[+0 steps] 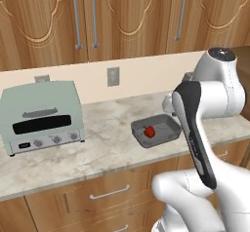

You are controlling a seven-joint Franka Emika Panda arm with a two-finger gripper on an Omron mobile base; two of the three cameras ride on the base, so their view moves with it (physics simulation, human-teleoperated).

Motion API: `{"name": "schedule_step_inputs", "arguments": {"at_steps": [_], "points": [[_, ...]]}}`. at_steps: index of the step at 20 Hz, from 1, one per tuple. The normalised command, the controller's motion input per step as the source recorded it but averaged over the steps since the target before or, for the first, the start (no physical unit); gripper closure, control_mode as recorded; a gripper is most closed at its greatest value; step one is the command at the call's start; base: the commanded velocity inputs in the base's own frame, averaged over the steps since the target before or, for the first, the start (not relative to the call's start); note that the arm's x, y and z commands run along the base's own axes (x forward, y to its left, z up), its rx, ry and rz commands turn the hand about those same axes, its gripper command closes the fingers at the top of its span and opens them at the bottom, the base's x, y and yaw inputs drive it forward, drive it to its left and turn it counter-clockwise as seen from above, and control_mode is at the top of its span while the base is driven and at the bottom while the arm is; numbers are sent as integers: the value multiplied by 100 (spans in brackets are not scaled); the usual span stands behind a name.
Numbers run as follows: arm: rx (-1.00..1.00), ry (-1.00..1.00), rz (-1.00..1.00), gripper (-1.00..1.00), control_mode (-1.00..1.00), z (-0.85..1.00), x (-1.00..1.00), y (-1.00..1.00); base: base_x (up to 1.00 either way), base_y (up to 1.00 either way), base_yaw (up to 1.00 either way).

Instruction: Take the bell pepper and bell pepper out of the freezer and place them in the tupperware container on the counter. Then put the tupperware containing the vegetables back in the freezer.

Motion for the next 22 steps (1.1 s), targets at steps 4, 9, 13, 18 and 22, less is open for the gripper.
{"name": "schedule_step_inputs", "arguments": {"at_steps": [4, 9, 13, 18, 22], "points": [[0, 30, -2, -100, -100, 7, -39, -11, 0, 0, 0], [0, 8, -2, -100, -100, 0, -36, -11, 0, 0, 0], [0, 0, 0, -100, 100, 0, 0, 0, -59, 24, 47], [0, 0, 0, -100, 100, 0, 0, 0, -6, 4, 100], [0, 0, 0, -100, 100, 0, 0, 0, -8, 10, 100]]}}
